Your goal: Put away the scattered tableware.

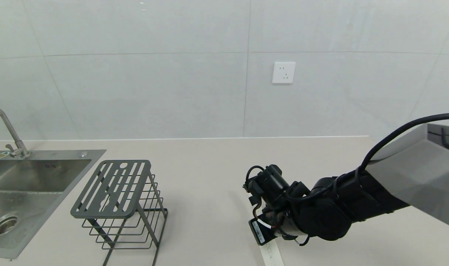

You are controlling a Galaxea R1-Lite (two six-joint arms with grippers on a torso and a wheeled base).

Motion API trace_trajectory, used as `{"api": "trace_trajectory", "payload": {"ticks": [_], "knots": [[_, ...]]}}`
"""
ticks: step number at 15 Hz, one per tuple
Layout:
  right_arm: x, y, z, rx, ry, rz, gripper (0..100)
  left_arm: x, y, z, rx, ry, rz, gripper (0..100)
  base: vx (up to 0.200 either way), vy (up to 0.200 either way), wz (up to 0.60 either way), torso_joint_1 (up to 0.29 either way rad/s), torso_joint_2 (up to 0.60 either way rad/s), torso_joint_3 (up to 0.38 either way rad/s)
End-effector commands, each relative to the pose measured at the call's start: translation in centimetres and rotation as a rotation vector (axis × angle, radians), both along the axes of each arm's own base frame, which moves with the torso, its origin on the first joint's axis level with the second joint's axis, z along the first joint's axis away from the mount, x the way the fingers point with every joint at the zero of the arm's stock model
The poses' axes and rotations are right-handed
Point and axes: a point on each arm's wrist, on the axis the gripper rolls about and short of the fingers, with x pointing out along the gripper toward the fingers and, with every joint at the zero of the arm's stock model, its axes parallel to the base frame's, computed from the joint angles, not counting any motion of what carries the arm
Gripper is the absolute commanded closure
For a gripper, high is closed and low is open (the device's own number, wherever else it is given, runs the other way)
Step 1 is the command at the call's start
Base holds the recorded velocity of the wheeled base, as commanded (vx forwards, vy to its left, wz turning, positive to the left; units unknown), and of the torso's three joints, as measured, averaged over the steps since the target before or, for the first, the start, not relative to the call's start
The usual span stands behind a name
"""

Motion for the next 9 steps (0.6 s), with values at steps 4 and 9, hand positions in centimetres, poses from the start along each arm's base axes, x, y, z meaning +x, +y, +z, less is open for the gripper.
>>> {"api": "trace_trajectory", "payload": {"ticks": [4,9], "knots": [[-0.5,0.2,3.0,0.067,-0.090,0.046,100,2.0,-0.2,9.7,-0.146,-0.029,-0.373,0,0.000,0.000,0.00,0.000,0.00,0.000],[-1.4,-0.2,5.1,0.080,-0.210,0.183,100,15.3,-7.8,8.6,-0.259,0.491,-0.761,0,0.000,0.000,0.00,0.000,0.00,0.000]]}}
